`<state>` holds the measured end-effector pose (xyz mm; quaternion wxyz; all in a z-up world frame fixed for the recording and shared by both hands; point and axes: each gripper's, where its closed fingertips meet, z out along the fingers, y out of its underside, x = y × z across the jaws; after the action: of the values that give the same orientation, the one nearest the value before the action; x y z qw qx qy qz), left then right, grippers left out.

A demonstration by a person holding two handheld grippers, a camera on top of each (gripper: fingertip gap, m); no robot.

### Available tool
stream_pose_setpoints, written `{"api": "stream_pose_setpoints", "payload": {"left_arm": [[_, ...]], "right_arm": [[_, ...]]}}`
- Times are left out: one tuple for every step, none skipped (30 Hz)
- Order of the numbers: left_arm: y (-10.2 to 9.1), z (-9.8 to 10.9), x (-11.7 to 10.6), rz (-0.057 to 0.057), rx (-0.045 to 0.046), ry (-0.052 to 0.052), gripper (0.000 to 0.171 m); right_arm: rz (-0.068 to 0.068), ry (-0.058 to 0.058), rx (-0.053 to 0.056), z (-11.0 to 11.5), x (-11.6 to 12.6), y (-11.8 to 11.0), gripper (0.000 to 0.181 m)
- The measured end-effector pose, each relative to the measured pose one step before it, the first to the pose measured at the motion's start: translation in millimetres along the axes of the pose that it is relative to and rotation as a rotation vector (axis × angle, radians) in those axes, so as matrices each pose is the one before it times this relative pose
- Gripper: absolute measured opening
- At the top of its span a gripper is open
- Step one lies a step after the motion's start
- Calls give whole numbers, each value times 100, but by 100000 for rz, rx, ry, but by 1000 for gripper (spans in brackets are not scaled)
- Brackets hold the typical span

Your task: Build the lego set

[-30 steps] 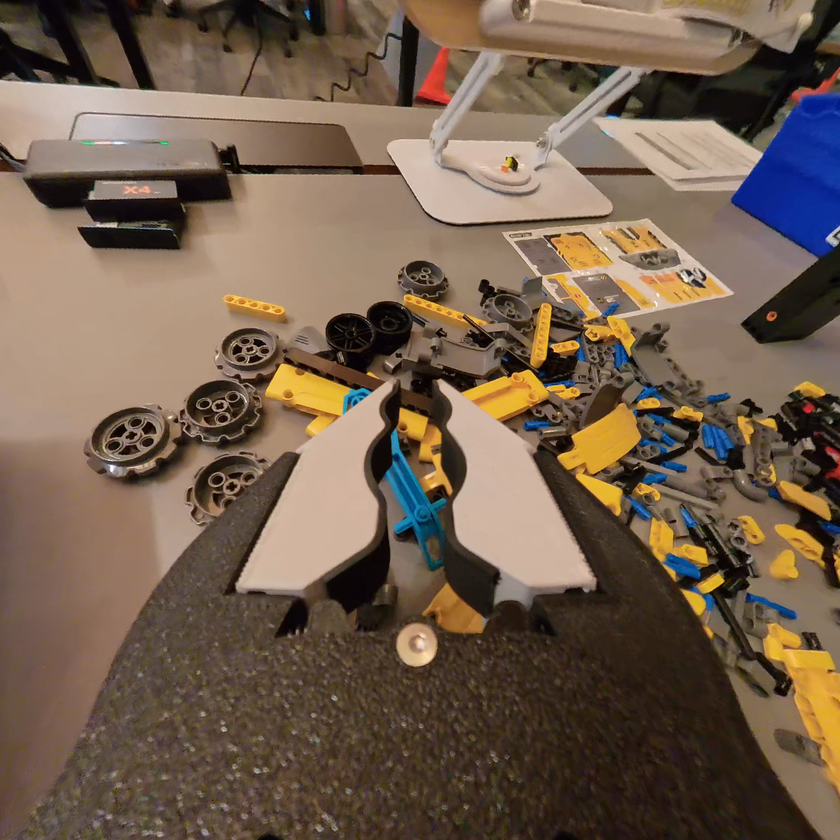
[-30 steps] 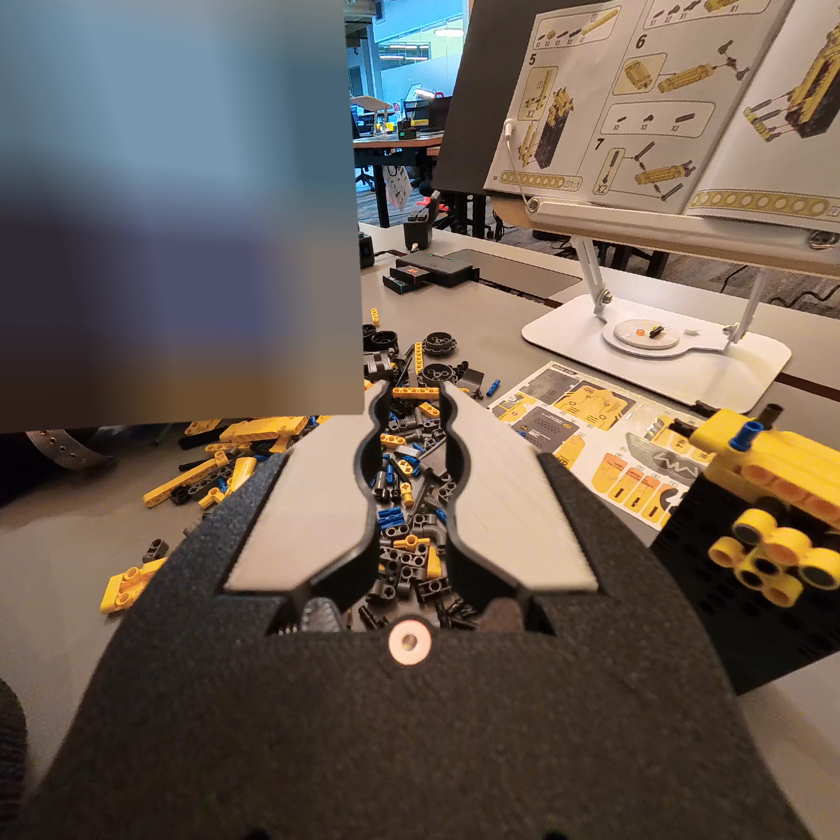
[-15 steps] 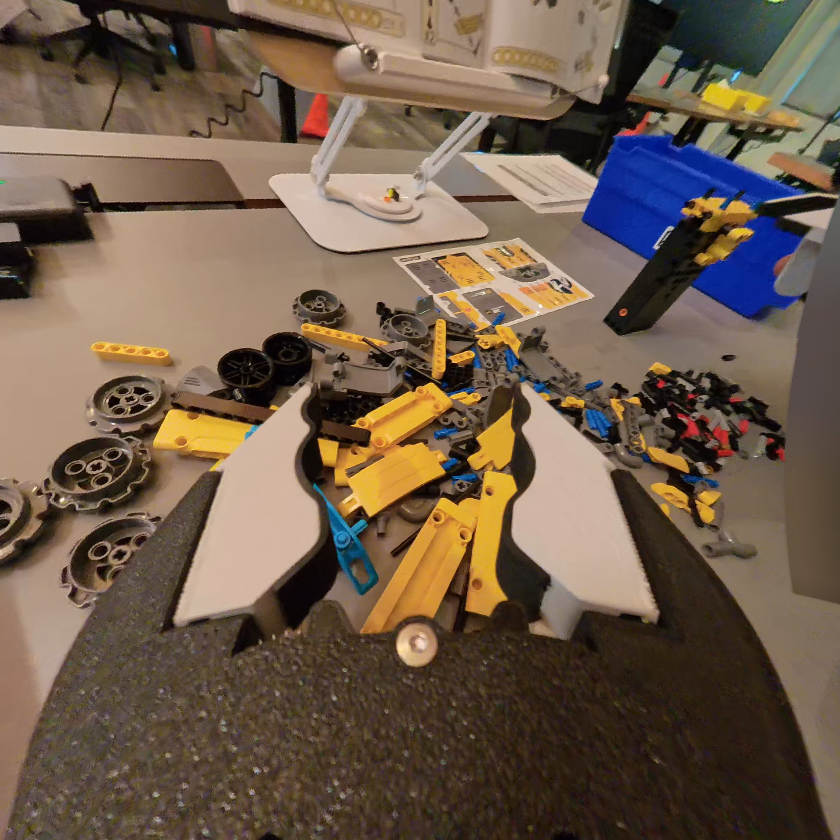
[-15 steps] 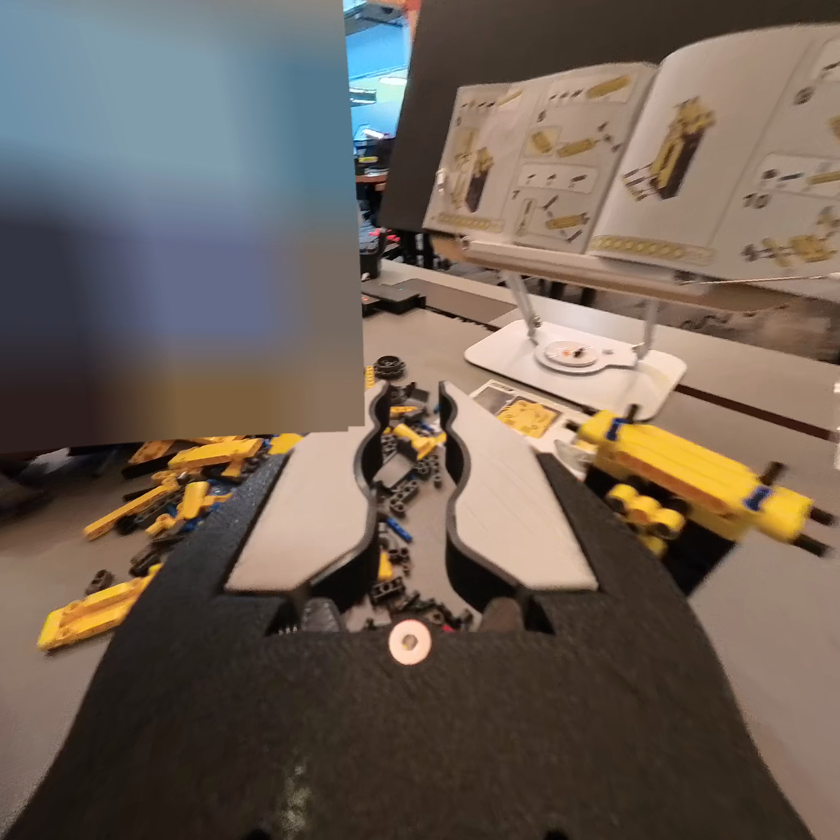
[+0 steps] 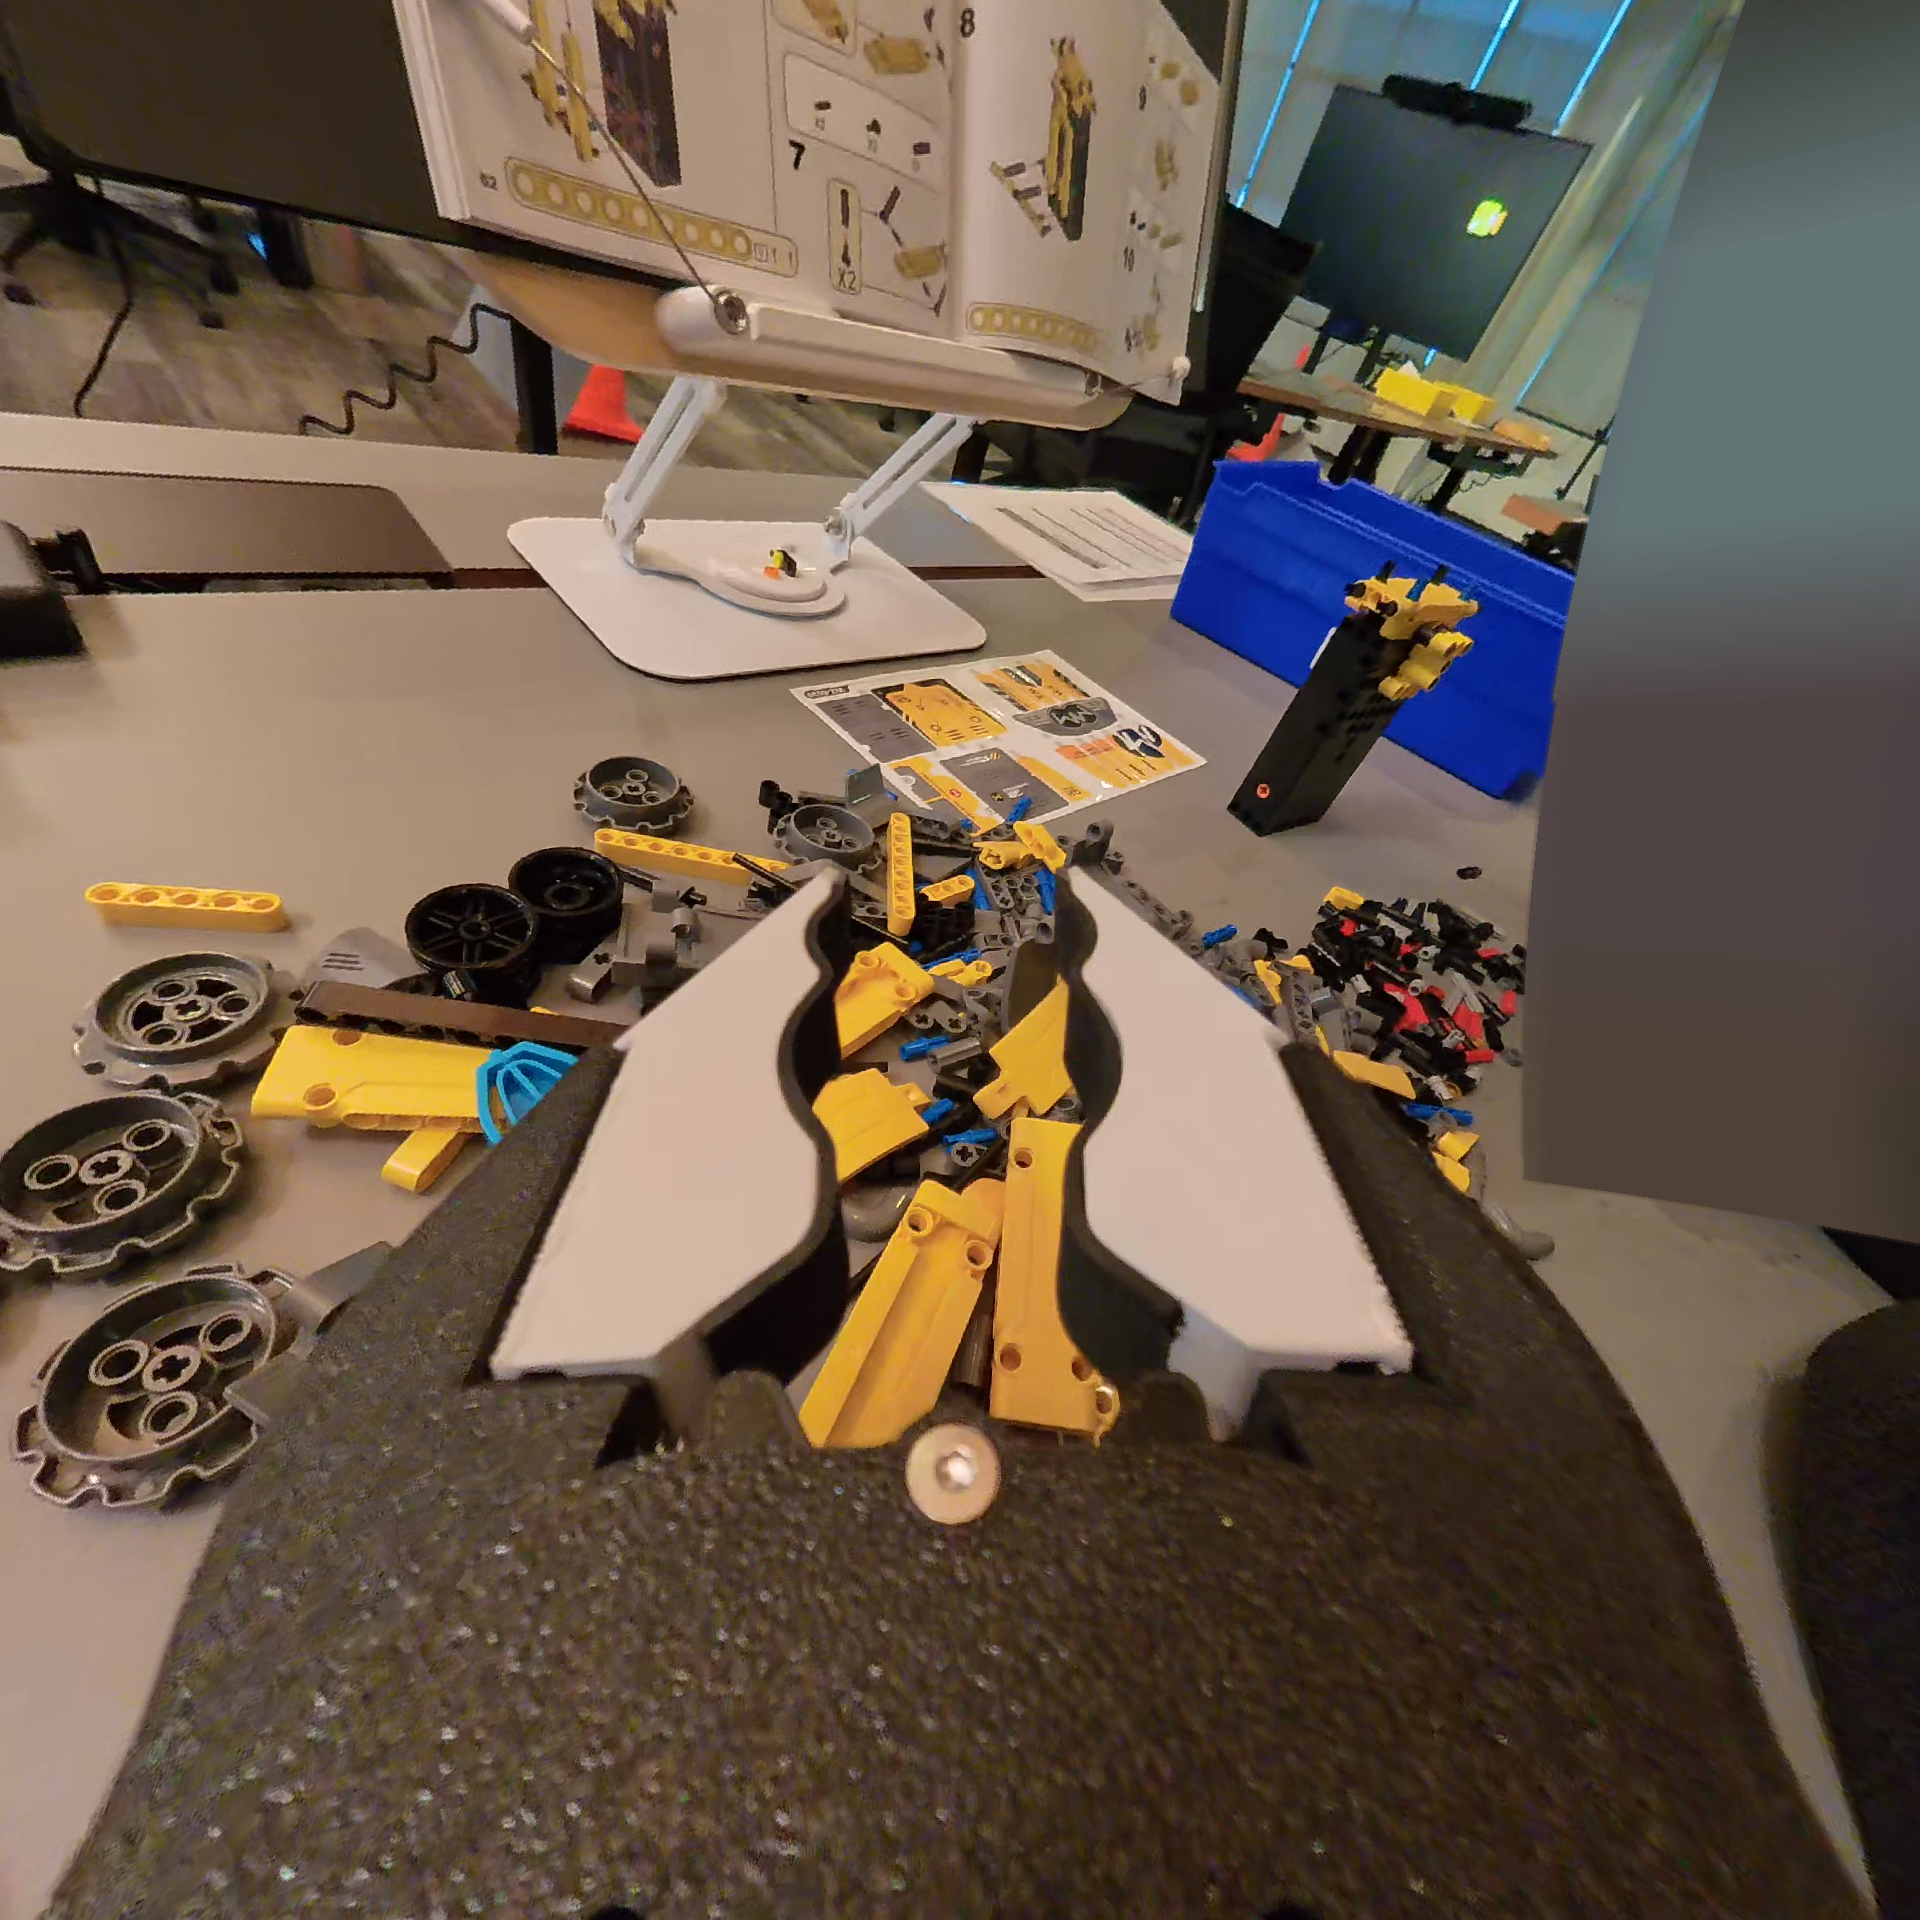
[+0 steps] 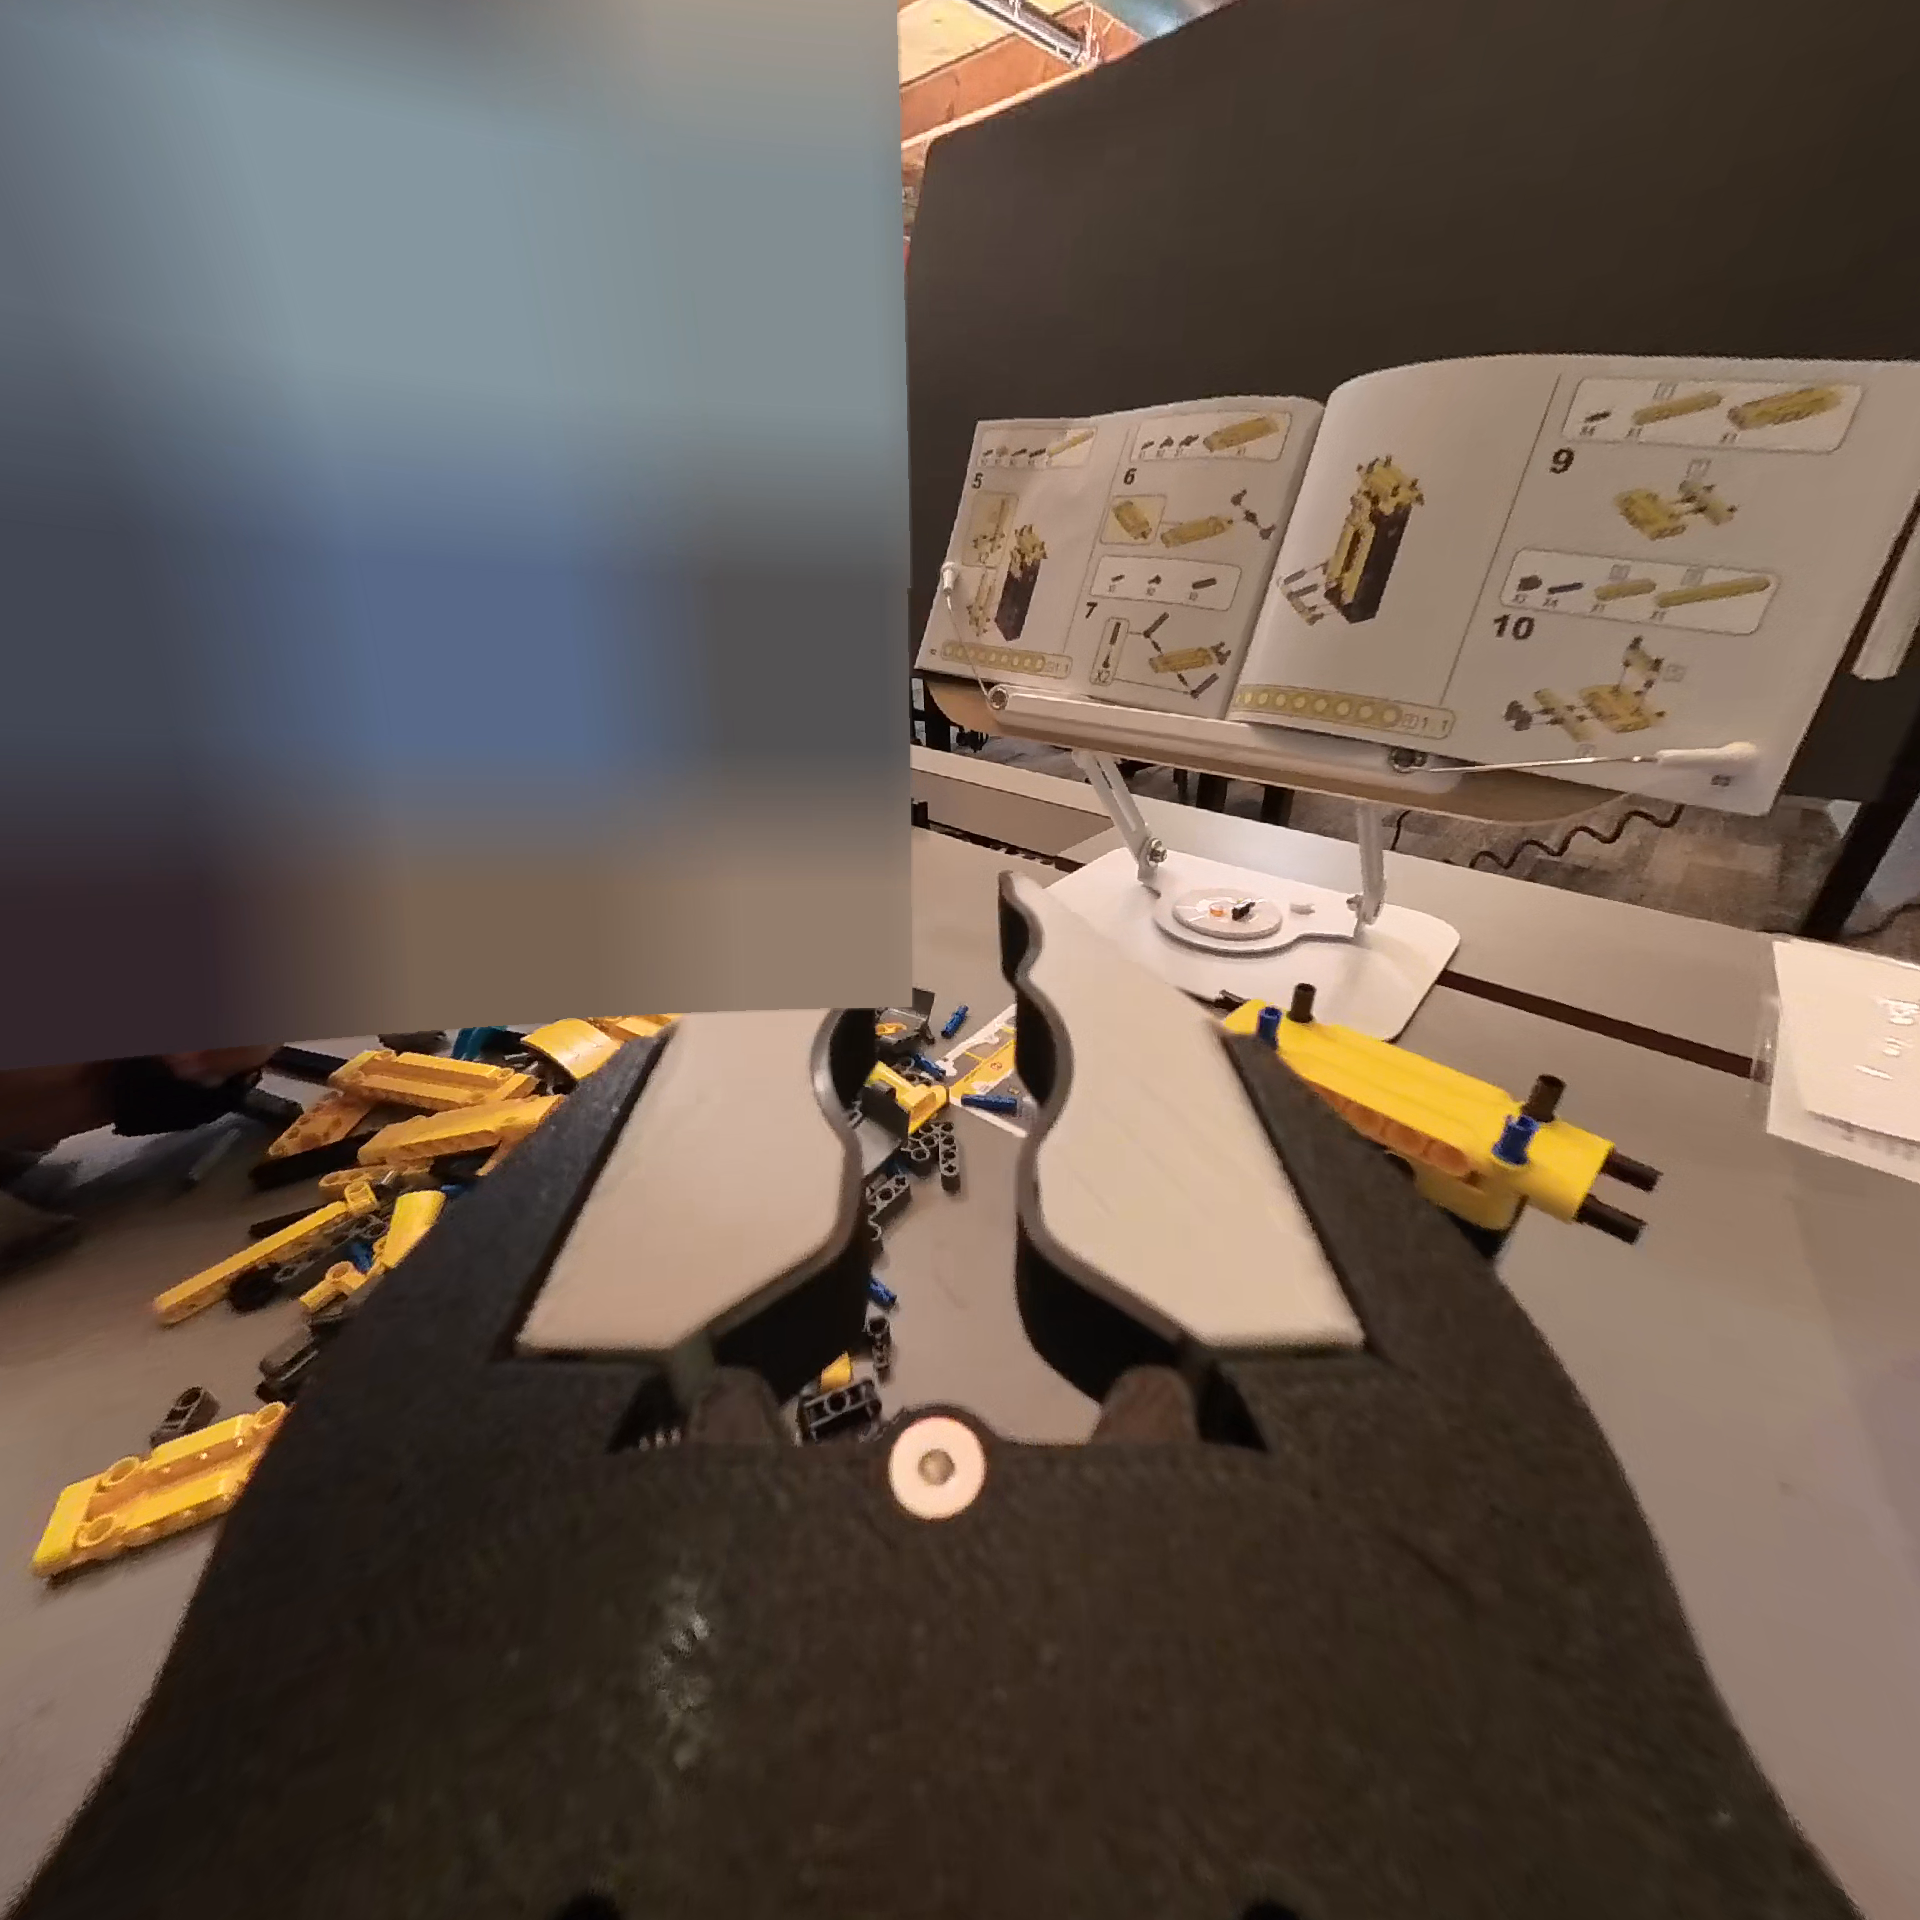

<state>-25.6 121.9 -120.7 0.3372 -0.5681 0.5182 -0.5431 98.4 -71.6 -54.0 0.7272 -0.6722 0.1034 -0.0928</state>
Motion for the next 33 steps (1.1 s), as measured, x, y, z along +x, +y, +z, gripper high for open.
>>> {"api": "stream_pose_setpoints", "payload": {"left_arm": [[70, 38, 43, 74, -411, 232, 38], [58, 34, 38, 331, -379, 4, 37], [40, 26, 17, 535, -255, -217, 36], [30, 13, 10, 576, -155, -268, 35], [22, 16, 0, 445, -166, -188, 35], [39, 16, 7, 207, -180, -88, 35], [25, 22, -1, 65, -145, 1, 35], [8, 4, -10, 22, -73, -50, 35], [12, 6, -25, -72, -48, -120, 35], [-11, -6, -20, -50, 82, -105, 35], [-29, -12, -23, 40, 156, -111, 35], [-18, -15, -21, 42, 92, -161, 34], [5, 4, -24, 7, 31, -148, 34], [-11, -1, -11, 25, 14, -83, 34], [-2, -5, -3, 60, 45, -69, 34], [2, 2, -6, 67, 4, -77, 34], [5, 9, -13, 71, -38, -116, 34], [2, 19, -8, 49, -34, -84, 34], [-5, 14, 3, 10, 33, -37, 34], [-16, 21, 4, 23, 30, -31, 34], [15, 36, -18, 64, -89, -113, 35], [34, 43, -31, 113, -261, -164, 35], [39, 40, -9, 205, -236, -176, 34], [37, 32, -15, 273, -209, -197, 35], [28, 16, -5, 301, -165, -216, 35], [2, 3, -10, 326, -24, -202, 34], [-64, -36, 0, 420, 343, -175, 34], [-119, -54, 18, 451, 675, -163, 34], [-102, -61, 15, 278, 593, -117, 34], [-39, -30, 3, 36, 289, -17, 34], [13, 4, 4, -160, -70, 109, 34], [38, 15, 16, -230, -211, 194, 34], [6, 7, 0, -110, -18, 108, 34]], "right_arm": [[15, -123, 762, -51, -20, -114, 19], [192, -241, 583, -17, -31, -87, 20], [250, -312, 257, 0, -46, -18, 20], [145, -163, -86, 24, -31, 25, 20], [17, -51, -252, 22, -9, 49, 21], [-11, -160, -244, 30, -35, 49, 21], [-30, -147, -287, 37, -34, 55, 21], [-78, 63, -434, 38, 6, 77, 21], [-20, 65, -511, 38, 21, 87, 21], [174, -90, -426, 37, -2, 84, 21], [269, -54, -310, 26, 2, 56, 21], [249, 74, -348, 42, 16, 72, 21], [313, 59, -532, 53, 24, 109, 21], [522, -185, -675, 72, -32, 140, 21], [833, -614, -771, 110, -94, 173, 21], [1120, -1171, -1058, 167, -200, 245, 21], [1305, -1757, -1878, 249, -293, 409, 21], [1445, -2500, -3281, 376, -406, 658, 21], [1704, -3087, -5114, 496, -479, 992, 21], [2058, -2904, -7025, 616, -447, 1317, 22], [2140, -2430, -8100, 655, -382, 1450, 26], [1741, -2141, -7232, 630, -378, 1270, 30], [1164, -1859, -5030, 560, -404, 945, 32], [698, -1664, -3158, 435, -433, 621, 31], [117, -1687, -1843, 332, -457, 361, 32], [-512, -1455, -1008, 222, -440, 179, 32], [-870, -645, -529, 127, -302, 63, 32], [-1070, 244, -82, 21, -124, -34, 32], [-1053, 1010, 252, -87, 57, -93, 32], [-813, 1509, 617, -174, 187, -161, 32], [-415, 1734, 1205, -258, 294, -248, 32], [207, 1808, 1780, -316, 375, -302, 31], [966, 1438, 1538, -351, 420, -226, 31]]}}
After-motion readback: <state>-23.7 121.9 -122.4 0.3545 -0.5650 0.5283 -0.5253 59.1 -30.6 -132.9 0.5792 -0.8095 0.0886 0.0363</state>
